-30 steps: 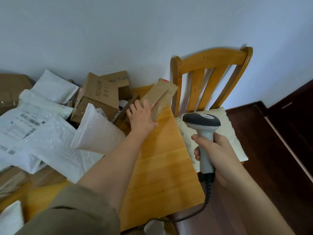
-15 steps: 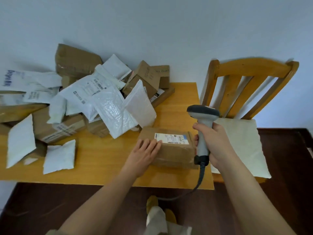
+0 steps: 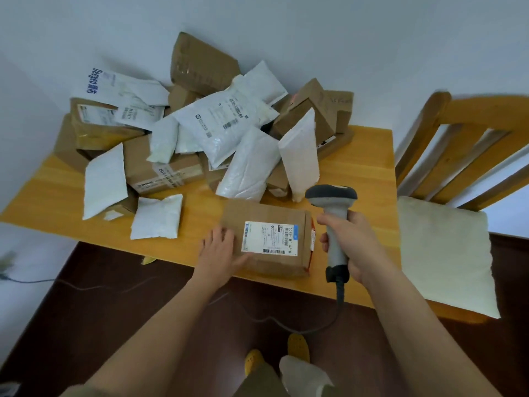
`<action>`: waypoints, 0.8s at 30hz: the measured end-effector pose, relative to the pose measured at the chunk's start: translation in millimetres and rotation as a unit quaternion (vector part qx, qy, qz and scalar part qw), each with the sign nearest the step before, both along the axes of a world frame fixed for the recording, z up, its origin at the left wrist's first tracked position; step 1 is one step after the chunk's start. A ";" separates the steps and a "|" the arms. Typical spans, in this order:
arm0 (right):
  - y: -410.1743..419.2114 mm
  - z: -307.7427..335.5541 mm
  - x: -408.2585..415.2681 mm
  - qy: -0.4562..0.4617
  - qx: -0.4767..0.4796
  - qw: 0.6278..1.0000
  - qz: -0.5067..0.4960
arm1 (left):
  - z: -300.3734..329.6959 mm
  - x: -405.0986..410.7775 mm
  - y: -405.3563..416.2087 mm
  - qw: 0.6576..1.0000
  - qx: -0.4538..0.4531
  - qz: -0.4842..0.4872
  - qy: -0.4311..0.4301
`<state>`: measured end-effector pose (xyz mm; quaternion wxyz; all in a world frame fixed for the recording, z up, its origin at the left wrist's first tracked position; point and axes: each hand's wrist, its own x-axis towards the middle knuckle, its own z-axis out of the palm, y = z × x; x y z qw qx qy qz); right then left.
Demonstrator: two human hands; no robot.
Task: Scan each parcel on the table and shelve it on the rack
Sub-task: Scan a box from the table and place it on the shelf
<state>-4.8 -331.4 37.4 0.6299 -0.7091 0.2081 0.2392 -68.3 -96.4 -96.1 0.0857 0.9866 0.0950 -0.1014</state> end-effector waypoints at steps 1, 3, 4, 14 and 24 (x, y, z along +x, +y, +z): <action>4.6 -2.1 -2.1 0.003 -0.005 1.000 0.007 | -0.8 1.3 -0.1 0.997 -0.034 0.068 -0.010; 11.2 -6.8 -6.1 0.013 -0.018 1.000 0.021 | -2.5 4.4 3.7 0.968 -0.162 0.190 -0.004; 13.5 -9.3 -7.5 0.020 -0.024 0.999 0.023 | -2.9 6.1 6.4 0.937 -0.250 0.243 0.016; 35.2 -24.6 -17.5 0.057 -0.021 0.998 -0.006 | 5.9 5.1 25.8 0.807 -0.447 0.358 0.147; 57.6 -18.6 -23.2 0.054 -0.006 0.998 0.035 | 7.6 -8.8 43.5 0.754 -0.415 0.472 0.193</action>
